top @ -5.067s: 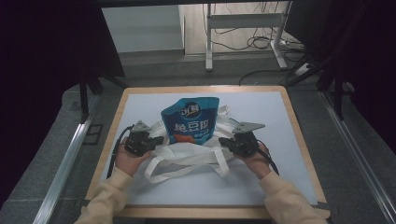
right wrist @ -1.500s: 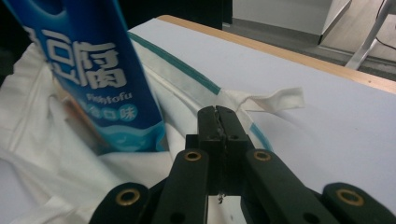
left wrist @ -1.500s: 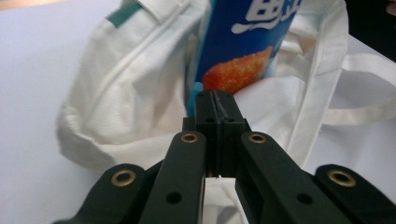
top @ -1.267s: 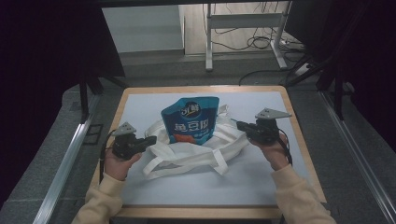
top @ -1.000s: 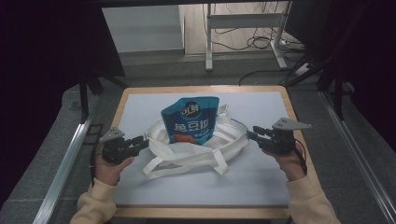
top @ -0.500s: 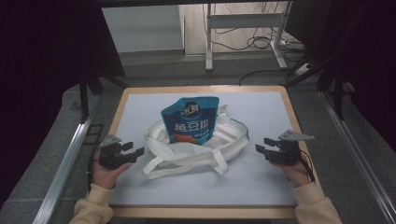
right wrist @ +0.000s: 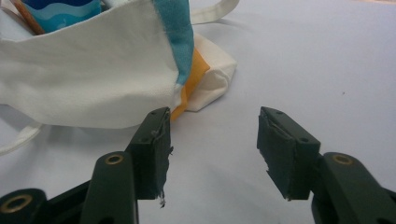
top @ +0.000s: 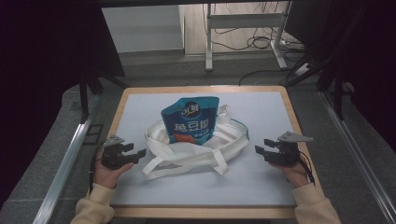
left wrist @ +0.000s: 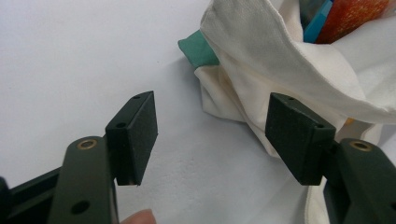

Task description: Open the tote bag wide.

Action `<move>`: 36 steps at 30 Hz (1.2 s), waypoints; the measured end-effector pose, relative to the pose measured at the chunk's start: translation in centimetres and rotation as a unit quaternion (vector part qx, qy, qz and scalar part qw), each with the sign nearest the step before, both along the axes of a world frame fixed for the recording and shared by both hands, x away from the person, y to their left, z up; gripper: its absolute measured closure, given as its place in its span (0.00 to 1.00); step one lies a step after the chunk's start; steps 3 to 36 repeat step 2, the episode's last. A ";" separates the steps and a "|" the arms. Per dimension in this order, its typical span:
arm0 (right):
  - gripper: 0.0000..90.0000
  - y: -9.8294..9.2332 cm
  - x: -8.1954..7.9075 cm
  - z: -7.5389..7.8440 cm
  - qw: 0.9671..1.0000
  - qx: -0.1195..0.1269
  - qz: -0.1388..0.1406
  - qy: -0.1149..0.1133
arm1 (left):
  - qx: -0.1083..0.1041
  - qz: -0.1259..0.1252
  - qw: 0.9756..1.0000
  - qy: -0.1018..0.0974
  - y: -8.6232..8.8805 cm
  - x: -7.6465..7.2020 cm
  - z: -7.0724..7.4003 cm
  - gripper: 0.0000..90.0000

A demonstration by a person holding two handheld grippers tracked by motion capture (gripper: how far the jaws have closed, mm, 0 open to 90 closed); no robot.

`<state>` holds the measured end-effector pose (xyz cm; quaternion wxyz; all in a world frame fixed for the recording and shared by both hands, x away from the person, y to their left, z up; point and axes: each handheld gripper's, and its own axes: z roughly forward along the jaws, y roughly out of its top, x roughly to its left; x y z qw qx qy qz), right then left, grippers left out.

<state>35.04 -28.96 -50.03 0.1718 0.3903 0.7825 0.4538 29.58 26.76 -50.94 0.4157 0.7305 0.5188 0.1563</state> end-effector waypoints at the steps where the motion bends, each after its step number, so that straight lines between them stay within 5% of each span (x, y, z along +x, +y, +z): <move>1: 0.48 0.0 0.0 0.0 1.000 0.000 -0.001 0.001 | 0.001 0.000 1.000 0.000 0.0 0.0 0.0 0.37; 36: 0.48 0.1 0.0 -0.1 1.000 -0.001 -0.002 0.001 | 0.001 0.000 1.000 0.000 0.0 0.0 0.0 0.37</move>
